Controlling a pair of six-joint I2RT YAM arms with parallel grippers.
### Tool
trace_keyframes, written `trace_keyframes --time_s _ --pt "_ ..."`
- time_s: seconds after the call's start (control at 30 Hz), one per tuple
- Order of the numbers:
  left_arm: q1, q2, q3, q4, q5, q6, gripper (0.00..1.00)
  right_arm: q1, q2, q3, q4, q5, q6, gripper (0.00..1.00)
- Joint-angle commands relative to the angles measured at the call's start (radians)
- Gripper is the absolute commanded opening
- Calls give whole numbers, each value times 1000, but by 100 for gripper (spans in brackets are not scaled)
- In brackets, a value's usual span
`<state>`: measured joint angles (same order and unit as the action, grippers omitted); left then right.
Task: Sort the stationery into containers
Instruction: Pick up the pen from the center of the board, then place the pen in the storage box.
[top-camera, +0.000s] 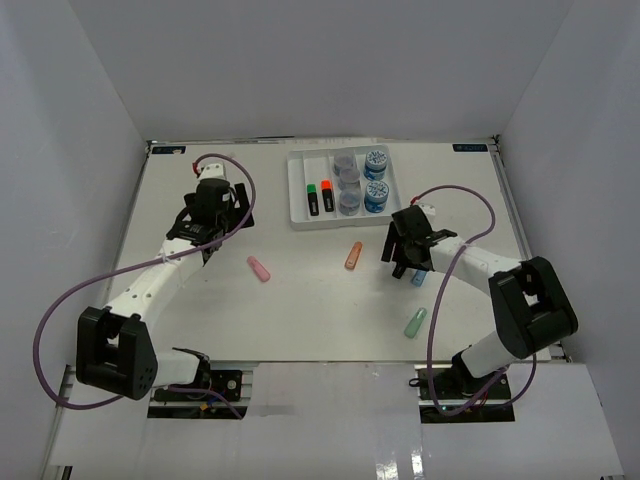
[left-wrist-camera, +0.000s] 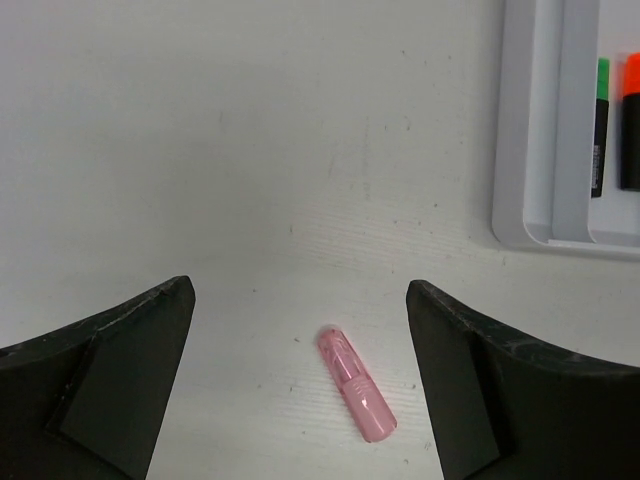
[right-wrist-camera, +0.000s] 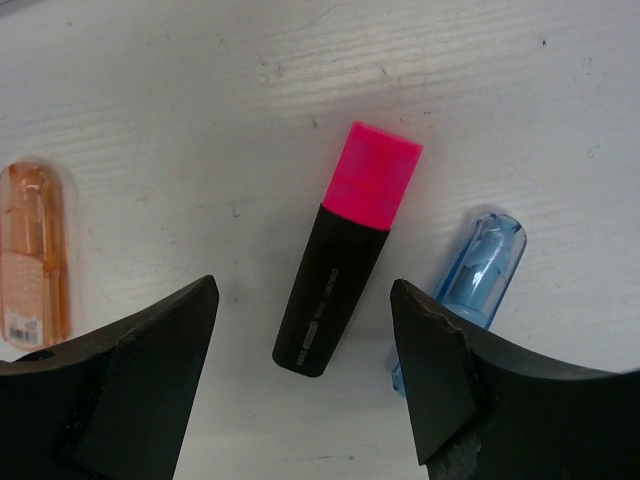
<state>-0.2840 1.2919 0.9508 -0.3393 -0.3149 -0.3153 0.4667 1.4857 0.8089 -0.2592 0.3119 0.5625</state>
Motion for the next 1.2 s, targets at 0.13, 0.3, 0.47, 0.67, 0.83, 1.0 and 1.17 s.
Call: trace_keyframes --time_s 0.13,0.3,0.47,0.67,0.83,1.0,1.17 --pt "9 -37 16 79 -78 33 98 3 100 32 18 108 122 63" --pt "8 -32 19 80 -64 27 98 4 123 47 0 112 94 37" --pt "9 -17 20 77 -56 30 98 49 61 116 -18 89 -51 20" --pt "11 6 26 72 -44 24 98 98 76 343 -22 -80 -212 23" --pt "14 14 25 72 -55 21 98 119 218 570 -34 -155 -285 24" --pt "16 26 25 71 -61 21 98 139 404 813 -69 -194 -311 27" --pt "16 30 22 71 -58 18 98 148 534 944 -57 -211 -308 30"
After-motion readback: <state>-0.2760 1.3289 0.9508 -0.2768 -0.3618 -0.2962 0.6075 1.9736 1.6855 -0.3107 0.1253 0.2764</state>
